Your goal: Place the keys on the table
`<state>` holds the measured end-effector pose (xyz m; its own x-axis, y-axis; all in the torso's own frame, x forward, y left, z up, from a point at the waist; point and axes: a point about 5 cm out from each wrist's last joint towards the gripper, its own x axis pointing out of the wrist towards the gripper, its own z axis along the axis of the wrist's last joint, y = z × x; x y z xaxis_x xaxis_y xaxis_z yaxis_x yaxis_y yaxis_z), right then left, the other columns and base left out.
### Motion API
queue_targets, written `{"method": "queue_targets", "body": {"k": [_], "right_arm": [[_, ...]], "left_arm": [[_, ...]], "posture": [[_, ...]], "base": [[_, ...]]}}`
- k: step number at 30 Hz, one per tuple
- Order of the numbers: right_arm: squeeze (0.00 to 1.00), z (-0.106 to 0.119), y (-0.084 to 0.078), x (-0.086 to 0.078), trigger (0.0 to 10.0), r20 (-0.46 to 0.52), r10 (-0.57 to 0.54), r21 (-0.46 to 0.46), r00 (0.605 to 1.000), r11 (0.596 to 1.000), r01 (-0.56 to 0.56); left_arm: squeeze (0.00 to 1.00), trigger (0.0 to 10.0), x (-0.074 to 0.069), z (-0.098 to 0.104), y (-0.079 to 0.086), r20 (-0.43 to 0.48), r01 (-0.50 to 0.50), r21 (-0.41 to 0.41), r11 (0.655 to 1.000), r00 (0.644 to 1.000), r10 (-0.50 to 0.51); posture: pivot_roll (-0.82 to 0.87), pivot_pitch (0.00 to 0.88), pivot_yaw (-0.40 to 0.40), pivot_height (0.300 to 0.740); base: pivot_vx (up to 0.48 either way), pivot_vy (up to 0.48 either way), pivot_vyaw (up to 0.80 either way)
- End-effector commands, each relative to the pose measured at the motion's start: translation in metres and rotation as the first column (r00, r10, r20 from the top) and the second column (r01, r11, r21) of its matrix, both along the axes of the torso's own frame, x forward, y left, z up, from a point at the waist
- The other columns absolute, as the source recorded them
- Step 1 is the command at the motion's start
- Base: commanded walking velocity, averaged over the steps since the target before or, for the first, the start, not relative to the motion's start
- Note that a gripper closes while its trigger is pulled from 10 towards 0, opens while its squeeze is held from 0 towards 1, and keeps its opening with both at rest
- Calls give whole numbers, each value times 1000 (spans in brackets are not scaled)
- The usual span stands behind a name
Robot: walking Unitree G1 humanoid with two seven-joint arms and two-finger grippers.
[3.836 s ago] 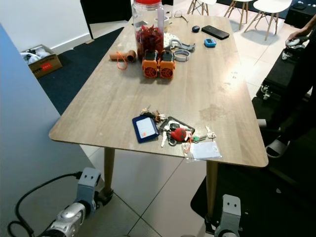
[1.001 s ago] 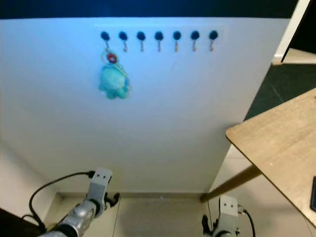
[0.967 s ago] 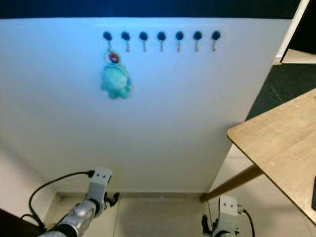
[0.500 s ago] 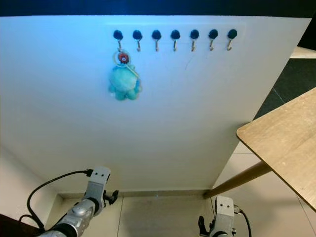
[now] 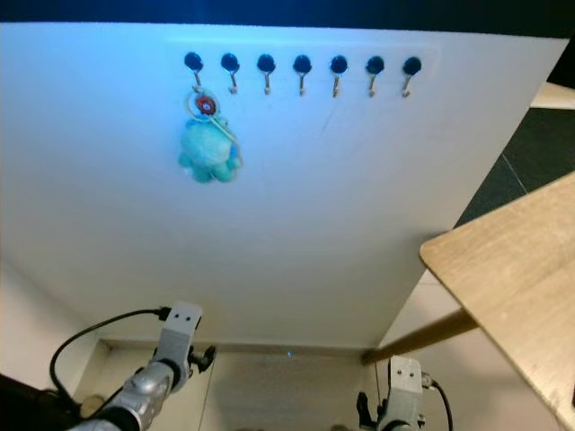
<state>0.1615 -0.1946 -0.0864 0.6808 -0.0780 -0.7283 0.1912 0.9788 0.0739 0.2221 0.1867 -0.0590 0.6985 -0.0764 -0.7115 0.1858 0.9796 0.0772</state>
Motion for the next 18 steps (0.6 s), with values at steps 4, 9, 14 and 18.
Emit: {"method": "queue_targets", "body": {"k": [4,9,14,18], "right_arm": [[0,-3,0,-8,10000,-20,-13,11,1000,1000,13],[0,-3,1,-6,10000,-16,1,5,1000,1000,-1],[0,-2,4,-4,10000,-18,67,-9,998,998,-67],[0,-2,6,-4,10000,-21,95,-13,995,995,-95]], "left_arm": [[0,10000,1,1,5,-3,-13,23,1000,1000,13],[0,10000,0,0,6,-8,-16,36,999,1000,16],[0,10000,0,0,6,-10,-15,36,999,1000,15],[0,10000,0,0,5,-8,-16,31,999,1000,16]], "posture": [[42,54,3,740],[41,52,6,740],[42,51,3,740],[40,51,2,740]], "base": [[0,0,0],[0,0,0],[0,0,320],[0,0,800]]}}
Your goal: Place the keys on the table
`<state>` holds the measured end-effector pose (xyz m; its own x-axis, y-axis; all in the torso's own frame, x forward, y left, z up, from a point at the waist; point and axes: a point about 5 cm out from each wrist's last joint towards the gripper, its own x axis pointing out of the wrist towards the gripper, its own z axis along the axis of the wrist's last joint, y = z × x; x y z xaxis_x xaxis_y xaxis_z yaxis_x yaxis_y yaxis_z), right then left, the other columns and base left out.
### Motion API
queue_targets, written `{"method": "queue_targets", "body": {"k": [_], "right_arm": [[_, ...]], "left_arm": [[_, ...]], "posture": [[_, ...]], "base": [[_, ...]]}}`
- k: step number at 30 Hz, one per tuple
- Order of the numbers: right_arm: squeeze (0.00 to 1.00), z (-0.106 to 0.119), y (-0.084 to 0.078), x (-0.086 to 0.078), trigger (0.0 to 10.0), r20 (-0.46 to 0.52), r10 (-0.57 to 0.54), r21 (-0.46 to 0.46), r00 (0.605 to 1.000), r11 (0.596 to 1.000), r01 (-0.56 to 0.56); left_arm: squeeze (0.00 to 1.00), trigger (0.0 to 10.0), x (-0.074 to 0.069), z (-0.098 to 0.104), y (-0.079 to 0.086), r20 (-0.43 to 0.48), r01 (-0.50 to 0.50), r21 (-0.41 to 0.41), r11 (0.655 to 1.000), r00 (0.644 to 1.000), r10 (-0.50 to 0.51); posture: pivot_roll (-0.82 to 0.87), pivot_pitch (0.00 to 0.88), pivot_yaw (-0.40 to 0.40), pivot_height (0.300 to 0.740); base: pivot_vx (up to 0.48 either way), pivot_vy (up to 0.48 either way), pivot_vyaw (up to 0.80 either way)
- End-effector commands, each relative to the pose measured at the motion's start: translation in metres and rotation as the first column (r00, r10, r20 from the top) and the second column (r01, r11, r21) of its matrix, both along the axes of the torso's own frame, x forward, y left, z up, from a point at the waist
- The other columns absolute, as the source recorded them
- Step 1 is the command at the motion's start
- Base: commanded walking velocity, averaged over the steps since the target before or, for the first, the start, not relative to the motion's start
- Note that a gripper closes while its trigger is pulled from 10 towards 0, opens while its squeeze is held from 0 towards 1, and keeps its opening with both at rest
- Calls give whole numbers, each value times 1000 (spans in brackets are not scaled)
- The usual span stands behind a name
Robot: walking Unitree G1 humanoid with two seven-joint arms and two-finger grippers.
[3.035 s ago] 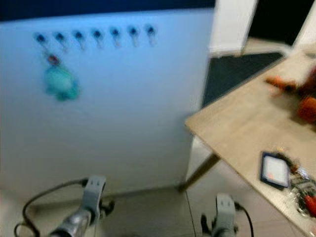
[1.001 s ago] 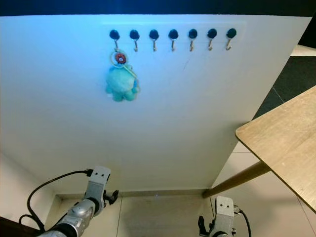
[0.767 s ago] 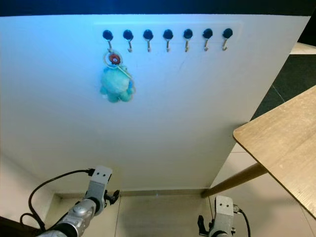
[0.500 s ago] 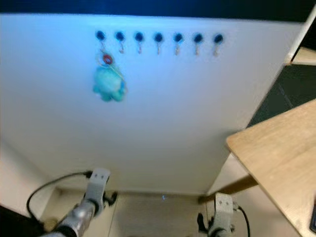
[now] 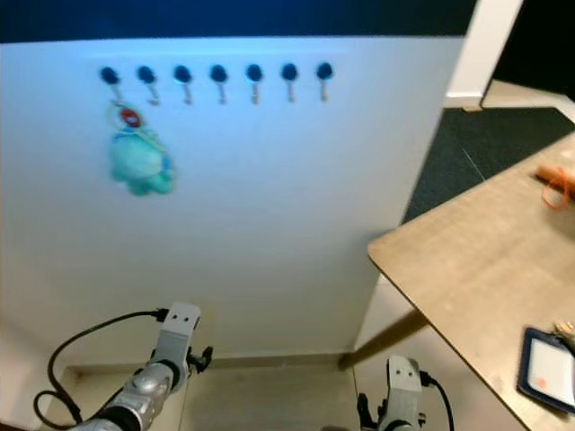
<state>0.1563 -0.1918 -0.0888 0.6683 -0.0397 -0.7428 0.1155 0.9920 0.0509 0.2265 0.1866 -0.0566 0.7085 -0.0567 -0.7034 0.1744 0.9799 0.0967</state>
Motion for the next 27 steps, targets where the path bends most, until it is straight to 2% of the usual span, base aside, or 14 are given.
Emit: {"method": "queue_targets", "body": {"k": [1,3,6,18,27], "right_arm": [[0,0,3,1,10000,3,18,5,1000,1000,-18],[0,0,3,1,10000,4,15,5,1000,1000,-15],[0,0,-1,-1,10000,18,-84,46,996,995,83],[0,0,-2,-2,10000,10,-59,29,998,998,59],[0,-1,-1,-3,10000,10,-60,33,998,998,60]], "left_arm": [[0,10000,-4,-3,4,-21,-7,11,1000,1000,8],[0,10000,-4,-3,4,-21,-11,9,1000,1000,11],[0,10000,-4,-2,4,-18,-18,3,1000,1000,18],[0,10000,-2,-1,2,-6,-7,-15,1000,1000,7],[0,10000,-2,-1,2,-9,-8,-21,1000,1000,8]], "posture": [[40,51,2,740],[39,52,2,740],[39,53,6,740],[35,54,8,740],[39,58,6,740]], "base": [[0,0,800],[0,0,800],[0,0,138],[0,0,0],[0,365,0]]}}
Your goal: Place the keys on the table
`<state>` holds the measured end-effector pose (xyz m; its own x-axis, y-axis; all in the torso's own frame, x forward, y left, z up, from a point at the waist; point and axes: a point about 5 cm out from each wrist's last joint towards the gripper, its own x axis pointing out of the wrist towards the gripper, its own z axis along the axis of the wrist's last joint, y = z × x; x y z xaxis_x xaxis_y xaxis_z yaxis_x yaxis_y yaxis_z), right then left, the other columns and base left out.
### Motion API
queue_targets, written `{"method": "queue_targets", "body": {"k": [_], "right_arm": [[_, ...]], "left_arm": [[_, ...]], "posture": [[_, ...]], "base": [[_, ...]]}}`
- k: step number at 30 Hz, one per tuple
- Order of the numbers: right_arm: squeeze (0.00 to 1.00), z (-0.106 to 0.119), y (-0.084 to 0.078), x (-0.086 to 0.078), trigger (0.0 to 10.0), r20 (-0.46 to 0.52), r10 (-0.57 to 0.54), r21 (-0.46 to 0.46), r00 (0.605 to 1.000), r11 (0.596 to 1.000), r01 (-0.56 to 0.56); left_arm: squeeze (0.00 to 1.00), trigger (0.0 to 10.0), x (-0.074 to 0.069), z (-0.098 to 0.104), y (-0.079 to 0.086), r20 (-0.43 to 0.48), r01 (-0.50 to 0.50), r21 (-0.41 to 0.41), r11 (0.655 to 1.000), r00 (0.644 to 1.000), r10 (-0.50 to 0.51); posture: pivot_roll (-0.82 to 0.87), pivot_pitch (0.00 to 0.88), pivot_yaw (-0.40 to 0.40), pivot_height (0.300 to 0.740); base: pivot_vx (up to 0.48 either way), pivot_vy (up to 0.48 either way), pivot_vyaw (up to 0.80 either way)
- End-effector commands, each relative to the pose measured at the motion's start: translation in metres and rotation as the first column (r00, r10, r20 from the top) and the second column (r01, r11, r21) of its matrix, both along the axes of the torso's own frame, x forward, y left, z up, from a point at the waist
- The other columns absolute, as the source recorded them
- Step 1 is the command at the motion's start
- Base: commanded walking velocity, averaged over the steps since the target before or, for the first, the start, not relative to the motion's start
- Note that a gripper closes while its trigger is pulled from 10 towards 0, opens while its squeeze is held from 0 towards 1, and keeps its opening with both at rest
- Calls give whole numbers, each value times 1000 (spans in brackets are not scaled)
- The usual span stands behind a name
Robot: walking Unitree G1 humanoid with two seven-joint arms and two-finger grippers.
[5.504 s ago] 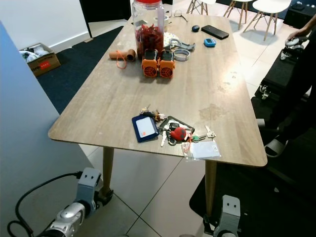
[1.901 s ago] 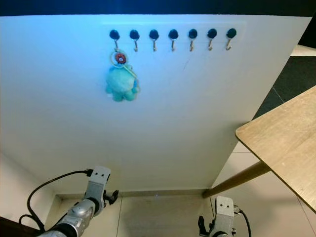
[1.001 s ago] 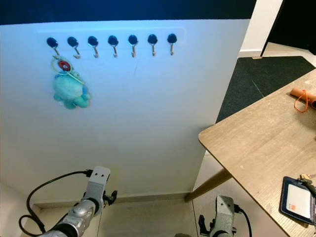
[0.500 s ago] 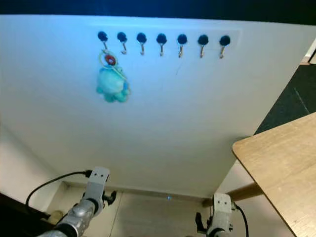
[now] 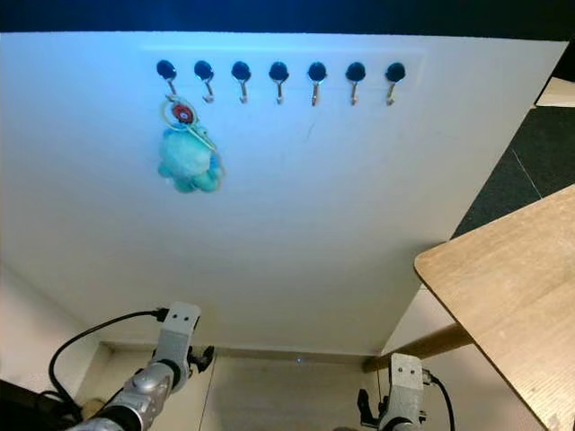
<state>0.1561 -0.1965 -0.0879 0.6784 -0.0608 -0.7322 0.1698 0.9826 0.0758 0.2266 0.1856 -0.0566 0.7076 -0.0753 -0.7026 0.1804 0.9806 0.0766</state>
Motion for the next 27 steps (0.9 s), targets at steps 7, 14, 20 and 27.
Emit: {"method": "queue_targets", "body": {"k": [7,14,20,27], "right_arm": [[0,-2,4,-3,10000,-7,-2,11,1000,1000,2],[0,-2,5,-2,10000,-6,0,13,1000,1000,0],[0,-2,6,-3,10000,-6,0,13,1000,1000,0],[0,-2,6,-4,10000,-7,-1,13,1000,1000,1]], "left_arm": [[0,10000,-2,0,4,10,5,9,1000,1000,-5],[0,10000,-2,0,2,7,61,17,998,998,-61],[0,10000,-3,-1,0,0,71,17,997,998,-71],[0,10000,-3,-1,1,6,65,17,998,998,-66]], "posture": [[42,56,5,740],[43,55,5,740],[43,52,6,740],[42,52,7,740]], "base": [[0,240,0],[0,-137,0],[0,-480,0],[0,-480,0]]}}
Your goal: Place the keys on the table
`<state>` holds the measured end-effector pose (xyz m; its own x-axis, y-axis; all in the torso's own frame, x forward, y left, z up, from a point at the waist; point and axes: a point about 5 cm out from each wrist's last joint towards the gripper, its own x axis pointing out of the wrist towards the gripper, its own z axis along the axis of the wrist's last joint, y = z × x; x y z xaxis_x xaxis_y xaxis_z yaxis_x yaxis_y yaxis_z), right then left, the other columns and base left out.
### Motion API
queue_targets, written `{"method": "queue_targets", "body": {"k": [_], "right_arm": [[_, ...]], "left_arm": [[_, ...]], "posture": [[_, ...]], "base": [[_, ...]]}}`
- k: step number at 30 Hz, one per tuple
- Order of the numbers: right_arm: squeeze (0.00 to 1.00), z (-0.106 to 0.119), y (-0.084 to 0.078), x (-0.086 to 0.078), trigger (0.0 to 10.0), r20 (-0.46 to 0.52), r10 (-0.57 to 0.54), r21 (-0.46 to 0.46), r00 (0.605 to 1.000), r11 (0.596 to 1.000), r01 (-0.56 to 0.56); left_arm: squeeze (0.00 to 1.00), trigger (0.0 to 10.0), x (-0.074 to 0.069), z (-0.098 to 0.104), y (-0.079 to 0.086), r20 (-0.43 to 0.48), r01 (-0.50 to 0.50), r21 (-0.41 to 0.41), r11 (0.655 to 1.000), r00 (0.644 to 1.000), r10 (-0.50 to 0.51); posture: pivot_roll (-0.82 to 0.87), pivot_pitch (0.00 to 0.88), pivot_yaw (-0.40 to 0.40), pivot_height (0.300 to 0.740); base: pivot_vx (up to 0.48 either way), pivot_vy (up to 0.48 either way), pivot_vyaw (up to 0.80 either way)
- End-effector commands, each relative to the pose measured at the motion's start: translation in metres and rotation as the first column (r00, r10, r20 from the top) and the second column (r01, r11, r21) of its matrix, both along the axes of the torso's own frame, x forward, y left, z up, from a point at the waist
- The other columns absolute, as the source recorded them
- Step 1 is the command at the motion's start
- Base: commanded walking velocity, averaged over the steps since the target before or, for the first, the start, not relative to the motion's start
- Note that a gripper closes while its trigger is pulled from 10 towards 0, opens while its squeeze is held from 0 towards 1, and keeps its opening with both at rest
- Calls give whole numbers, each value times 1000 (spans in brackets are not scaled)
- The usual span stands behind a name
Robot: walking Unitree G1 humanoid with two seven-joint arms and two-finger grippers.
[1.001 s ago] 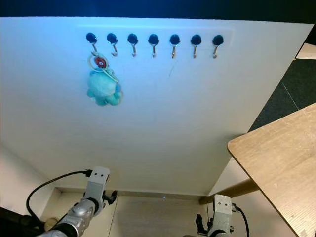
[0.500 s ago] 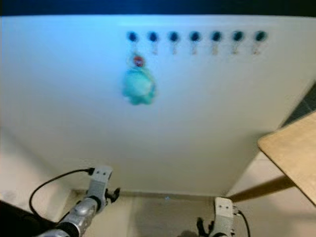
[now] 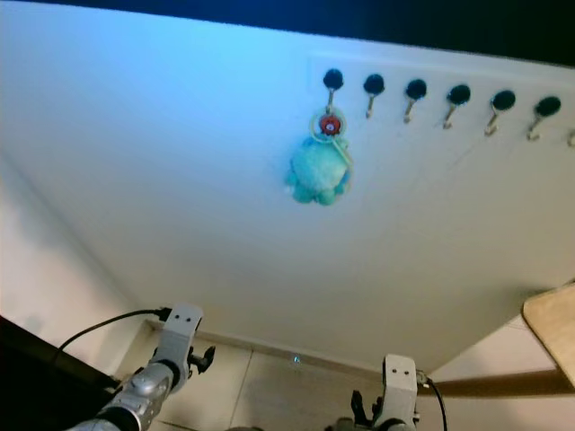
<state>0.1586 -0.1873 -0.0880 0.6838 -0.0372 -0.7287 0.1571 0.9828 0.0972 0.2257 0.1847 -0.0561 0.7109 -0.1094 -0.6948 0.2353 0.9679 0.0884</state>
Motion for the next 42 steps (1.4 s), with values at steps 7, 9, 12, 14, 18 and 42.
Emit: {"method": "queue_targets", "body": {"k": [7,9,12,14,18,42], "right_arm": [[0,-2,-3,-6,10000,-13,-16,-6,1000,1000,16],[0,-2,-4,-6,10000,-13,-16,-7,1000,1000,15],[0,-1,-3,-5,10000,-8,-4,-11,1000,1000,4],[0,0,-2,-2,10000,10,21,-21,1000,1000,-21],[0,13,-2,16,10000,133,103,-83,986,992,-92],[0,134,20,63,10000,799,345,-273,492,938,-214]], "left_arm": [[0,10000,0,1,4,22,-1,26,1000,1000,0],[0,10000,0,1,4,24,1,31,1000,1000,-2],[0,10000,1,2,4,33,-3,41,999,999,1],[0,10000,1,2,5,44,-2,55,999,999,0],[0,10000,6,9,9,112,25,68,997,993,-32],[0,10000,21,190,-48,883,363,-184,914,469,-8]], "posture": [[39,55,7,740],[39,55,6,740],[38,56,5,740],[38,57,5,740],[38,57,5,740],[13,106,-4,740]], "base": [[0,0,0],[0,0,0],[0,0,0],[0,0,0],[0,0,0],[0,0,0]]}}
